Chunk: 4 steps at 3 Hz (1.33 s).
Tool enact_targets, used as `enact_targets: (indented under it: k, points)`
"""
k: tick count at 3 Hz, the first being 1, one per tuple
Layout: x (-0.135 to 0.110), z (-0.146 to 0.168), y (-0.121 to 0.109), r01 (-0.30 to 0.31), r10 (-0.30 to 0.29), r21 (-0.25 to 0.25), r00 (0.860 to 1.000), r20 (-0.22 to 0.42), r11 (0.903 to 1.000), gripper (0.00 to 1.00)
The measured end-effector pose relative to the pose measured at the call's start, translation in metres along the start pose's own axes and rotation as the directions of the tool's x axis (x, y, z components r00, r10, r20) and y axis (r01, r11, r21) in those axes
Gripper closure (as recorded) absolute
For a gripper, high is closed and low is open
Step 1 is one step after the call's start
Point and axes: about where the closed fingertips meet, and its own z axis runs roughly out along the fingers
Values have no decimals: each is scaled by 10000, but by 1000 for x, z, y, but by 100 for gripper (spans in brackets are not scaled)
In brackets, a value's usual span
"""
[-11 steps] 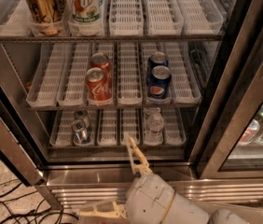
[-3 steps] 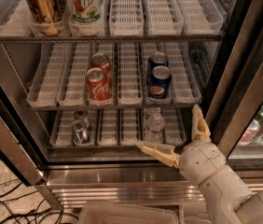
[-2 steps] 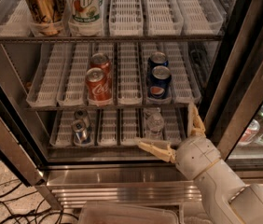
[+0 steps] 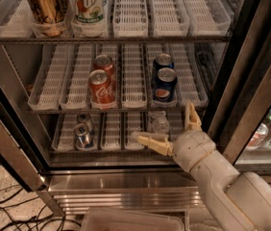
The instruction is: Pick pepsi can from middle shelf of fridge
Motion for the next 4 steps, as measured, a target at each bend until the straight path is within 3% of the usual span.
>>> enact_targets:
  k: [2,3,4]
  points:
    - [3,16,-30,-402,409,633,9991,-95,9972,0]
    - [3,21,-43,-261,276,838,9995,-175,9961,0]
    - [3,47,-62,109,-59,958,9986,-524,9953,0]
